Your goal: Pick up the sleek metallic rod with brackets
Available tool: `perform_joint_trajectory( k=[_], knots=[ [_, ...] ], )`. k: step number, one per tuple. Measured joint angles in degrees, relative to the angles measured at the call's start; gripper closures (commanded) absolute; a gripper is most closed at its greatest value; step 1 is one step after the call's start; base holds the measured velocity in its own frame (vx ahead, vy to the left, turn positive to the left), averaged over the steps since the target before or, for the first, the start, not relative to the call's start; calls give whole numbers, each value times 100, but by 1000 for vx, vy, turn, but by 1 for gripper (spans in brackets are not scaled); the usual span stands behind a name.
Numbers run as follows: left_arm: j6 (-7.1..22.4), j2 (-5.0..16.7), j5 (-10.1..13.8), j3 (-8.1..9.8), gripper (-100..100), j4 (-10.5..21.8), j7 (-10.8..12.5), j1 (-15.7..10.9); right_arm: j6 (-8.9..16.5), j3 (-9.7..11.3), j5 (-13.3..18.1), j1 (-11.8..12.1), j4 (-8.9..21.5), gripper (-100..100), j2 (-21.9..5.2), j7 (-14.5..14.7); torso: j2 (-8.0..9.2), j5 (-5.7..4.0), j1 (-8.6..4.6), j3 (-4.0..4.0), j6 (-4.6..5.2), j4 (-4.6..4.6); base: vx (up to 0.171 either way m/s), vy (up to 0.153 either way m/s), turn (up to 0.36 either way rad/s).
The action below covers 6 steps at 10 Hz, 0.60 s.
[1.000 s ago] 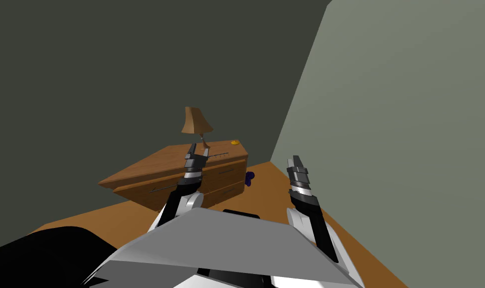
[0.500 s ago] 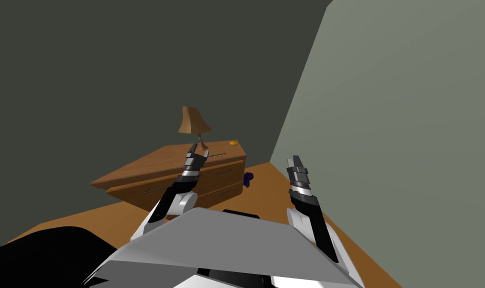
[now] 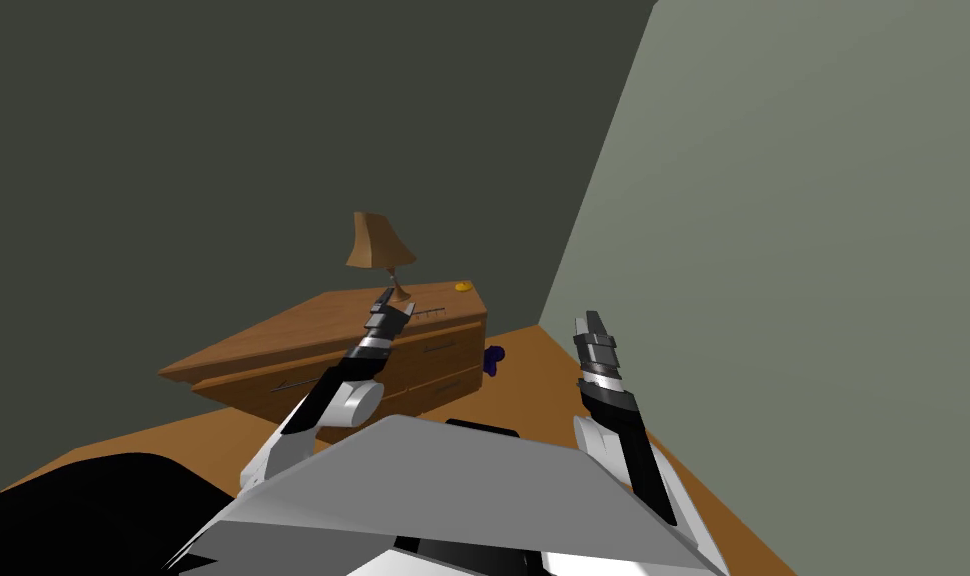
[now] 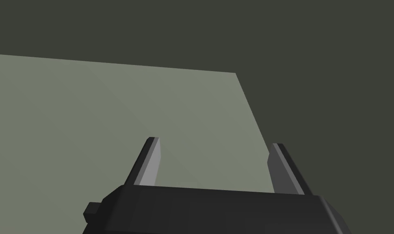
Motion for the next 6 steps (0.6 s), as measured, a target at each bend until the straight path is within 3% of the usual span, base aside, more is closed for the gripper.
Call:
perform_joint_trajectory(
  k=[6],
  knots=[
    [859,459,591,538,-100,62,150,-77,0,0,0,0,0,0,0,0,-3,-1,-5,-1,0,0,39,-65,4]
  ],
)
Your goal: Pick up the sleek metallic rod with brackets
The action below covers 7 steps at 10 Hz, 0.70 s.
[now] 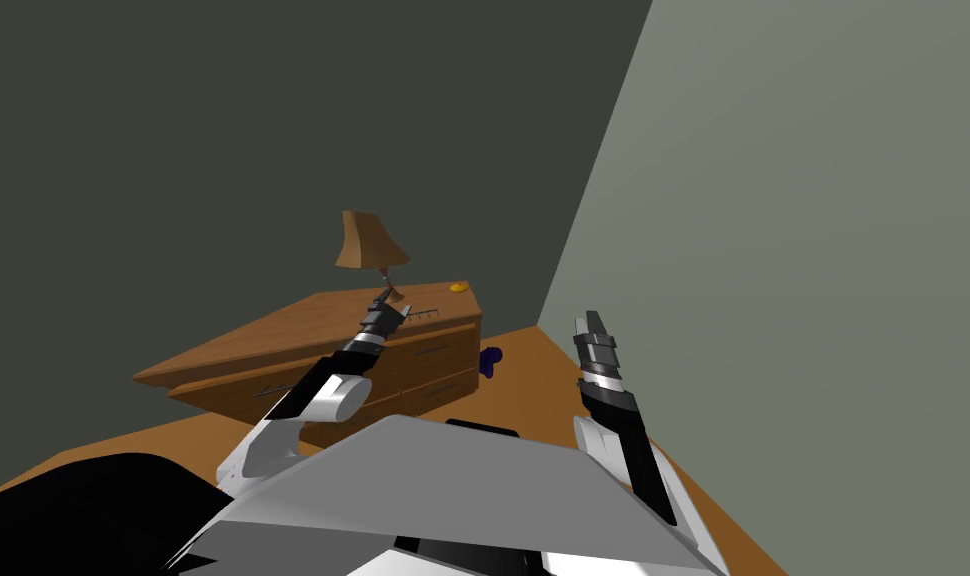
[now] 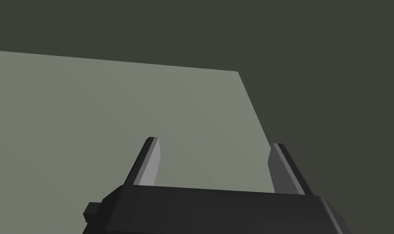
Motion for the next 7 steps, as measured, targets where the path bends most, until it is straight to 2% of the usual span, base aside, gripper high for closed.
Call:
perform_joint_trajectory(
  k=[3,4,6,7],
  knots=[
    [592,200,277,283,-100,6,69,-91,0,0,0,0,0,0,0,0,2,1,8,1,0,0,43,-64,-4],
    [735,310,409,382,-100,57,98,-70,0,0,0,0,0,0,0,0,1,1,3,0,0,0,34,-64,3],
    [965,376,500,457,-100,76,117,-67,0,0,0,0,0,0,-1,0,10,3,18,5,0,2,20,-34,-7],
    [1103,494,630,586,-100,116,151,-100,0,0,0,0,0,0,0,0,8,3,13,5,0,2,33,-46,-2]
  ],
)
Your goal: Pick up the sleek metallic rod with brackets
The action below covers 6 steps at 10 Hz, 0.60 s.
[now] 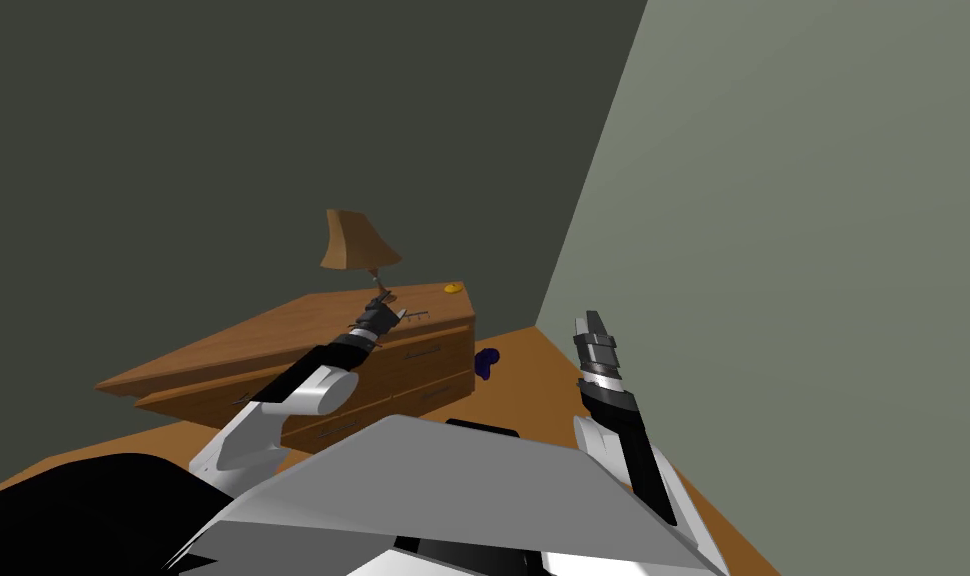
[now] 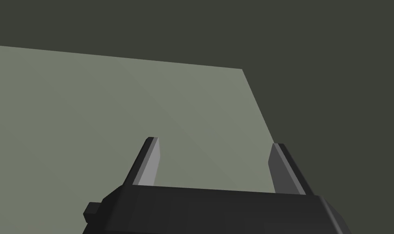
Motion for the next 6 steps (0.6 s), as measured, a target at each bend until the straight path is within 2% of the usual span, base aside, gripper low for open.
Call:
perform_joint_trajectory(
  k=[3,4,6],
  knots=[
    [488,212,278,283,-100,17,77,-19,0,0,0,0,0,0,0,0,-6,-1,-4,-4,0,-2,37,-45,-5],
    [605,241,302,294,-100,57,82,-35,0,0,0,0,0,0,0,0,-1,1,5,-1,0,-1,38,-45,-27],
    [903,412,505,491,-100,101,129,-40,0,0,0,0,0,0,0,0,-3,0,-1,-2,-1,-1,25,-35,-1]
  ],
)
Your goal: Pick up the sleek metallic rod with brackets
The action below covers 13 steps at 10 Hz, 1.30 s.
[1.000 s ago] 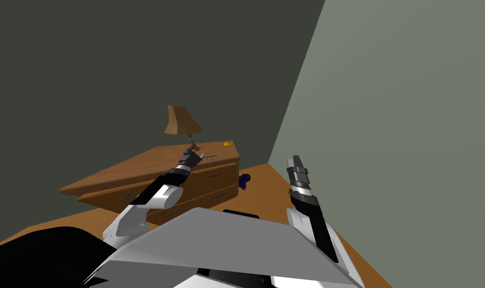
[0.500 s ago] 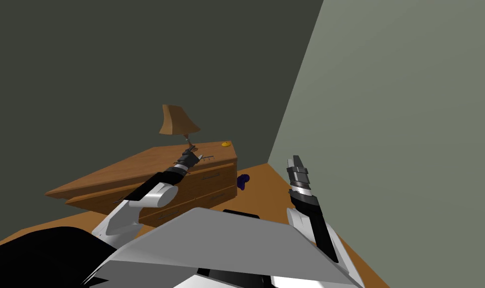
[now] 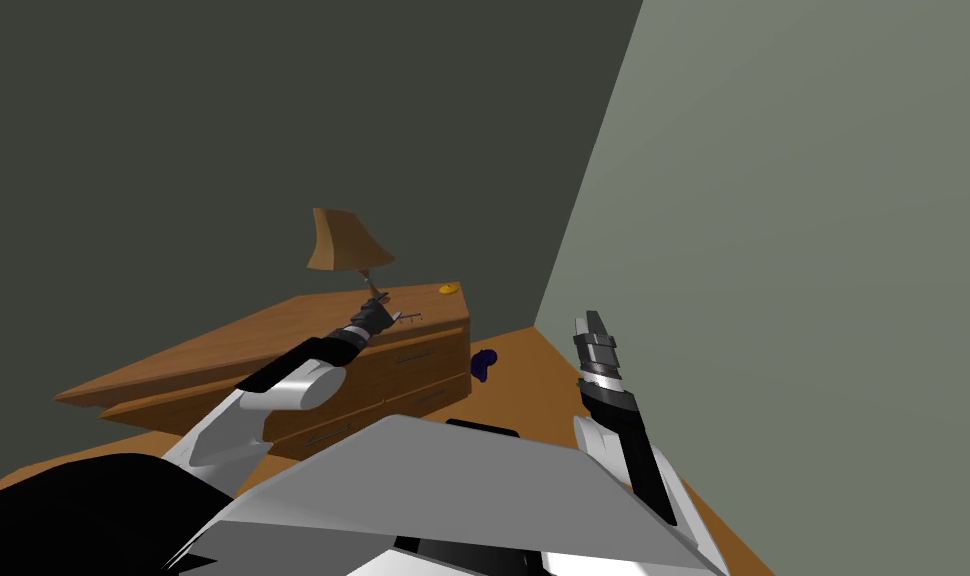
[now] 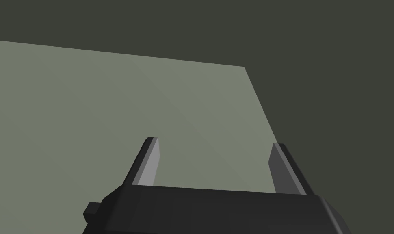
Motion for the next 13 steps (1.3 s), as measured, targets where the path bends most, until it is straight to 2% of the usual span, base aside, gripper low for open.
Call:
perform_joint_trajectory(
  k=[1,3,5,6,10,11,12,13],
  knots=[
    [126,5,10,18,-100,0,8,-16,0,0,0,0,0,0,0,0,6,1,6,3,0,1,20,-49,-30],
    [474,91,127,166,-100,9,38,-60,0,0,0,0,0,0,0,0,3,0,0,2,0,1,38,-47,-20],
    [788,335,383,402,-100,121,93,-74,0,0,0,0,0,0,0,0,-3,0,2,-2,0,-1,33,-26,-5],
    [974,337,387,434,-100,88,113,-83,0,0,0,0,0,0,0,0,3,2,9,2,0,1,38,-26,-38],
    [1691,641,706,782,-100,231,186,-139,0,0,0,0,0,0,0,0,0,0,2,0,0,0,31,-34,-19],
    [1849,648,718,801,-100,226,196,-133,0,0,0,0,0,0,0,0,7,2,8,4,0,1,17,-30,-53],
    [1996,768,859,929,-100,286,203,-118,0,0,0,0,0,0,0,0,7,1,7,4,1,2,25,-26,-19],
    [2162,818,895,978,-100,324,218,-150,0,0,0,0,0,0,0,0,5,2,8,3,0,1,15,-8,5]
  ],
)
